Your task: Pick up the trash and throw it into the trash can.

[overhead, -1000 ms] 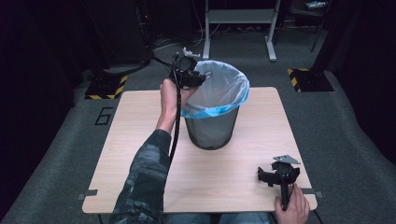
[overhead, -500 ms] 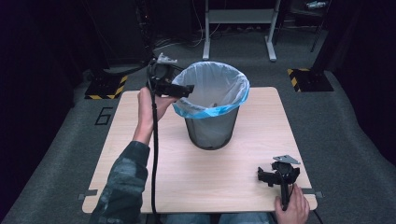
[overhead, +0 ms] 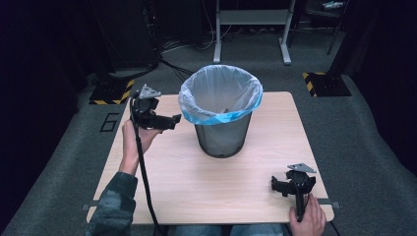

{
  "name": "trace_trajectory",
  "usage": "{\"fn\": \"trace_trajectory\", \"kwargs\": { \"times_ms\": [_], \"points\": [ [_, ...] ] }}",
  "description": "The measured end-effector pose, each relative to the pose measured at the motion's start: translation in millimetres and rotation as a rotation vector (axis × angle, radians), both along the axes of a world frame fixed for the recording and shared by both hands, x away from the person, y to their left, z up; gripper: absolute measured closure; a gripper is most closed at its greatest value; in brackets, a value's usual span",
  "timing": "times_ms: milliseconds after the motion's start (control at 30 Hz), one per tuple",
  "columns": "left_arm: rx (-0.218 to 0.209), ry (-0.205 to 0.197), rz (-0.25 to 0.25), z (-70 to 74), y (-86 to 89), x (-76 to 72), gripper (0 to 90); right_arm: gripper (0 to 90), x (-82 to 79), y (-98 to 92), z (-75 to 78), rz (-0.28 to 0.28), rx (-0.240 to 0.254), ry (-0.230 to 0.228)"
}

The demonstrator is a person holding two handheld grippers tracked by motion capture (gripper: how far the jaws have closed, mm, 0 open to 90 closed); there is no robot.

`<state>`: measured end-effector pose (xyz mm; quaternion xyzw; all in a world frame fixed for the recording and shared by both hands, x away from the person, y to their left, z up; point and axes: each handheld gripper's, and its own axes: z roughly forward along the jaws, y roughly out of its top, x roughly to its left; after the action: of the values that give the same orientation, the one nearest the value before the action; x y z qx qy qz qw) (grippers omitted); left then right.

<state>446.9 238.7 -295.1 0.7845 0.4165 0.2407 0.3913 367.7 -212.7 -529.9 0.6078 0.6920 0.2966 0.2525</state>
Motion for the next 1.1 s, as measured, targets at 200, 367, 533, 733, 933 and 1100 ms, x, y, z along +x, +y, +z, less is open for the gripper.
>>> {"fn": "trace_trajectory", "kwargs": {
  "times_ms": [200,367,533,733,933,1100],
  "points": [
    [0.023,0.057,0.029,-44.6,14.9,-5.8,2.6,0.0,0.0,0.0,0.0,0.000,0.000,0.000],
    [0.027,0.107,0.046,-82.0,24.5,-9.9,2.4,0.0,0.0,0.0,0.0,0.000,0.000,0.000],
    [0.011,0.148,0.074,-115.3,37.2,-13.6,2.3,0.0,0.0,0.0,0.0,0.000,0.000,0.000],
    [-0.009,0.193,0.110,-154.9,50.0,-17.4,1.8,0.0,0.0,0.0,0.0,0.000,0.000,0.000],
    [-0.018,0.226,0.142,-199.9,59.0,-21.5,1.1,0.0,0.0,0.0,0.0,0.000,0.000,0.000],
    [-0.011,0.224,0.112,-222.7,60.3,-27.6,1.7,0.0,0.0,-0.2,0.0,0.001,-0.003,-0.001]
  ]
}}
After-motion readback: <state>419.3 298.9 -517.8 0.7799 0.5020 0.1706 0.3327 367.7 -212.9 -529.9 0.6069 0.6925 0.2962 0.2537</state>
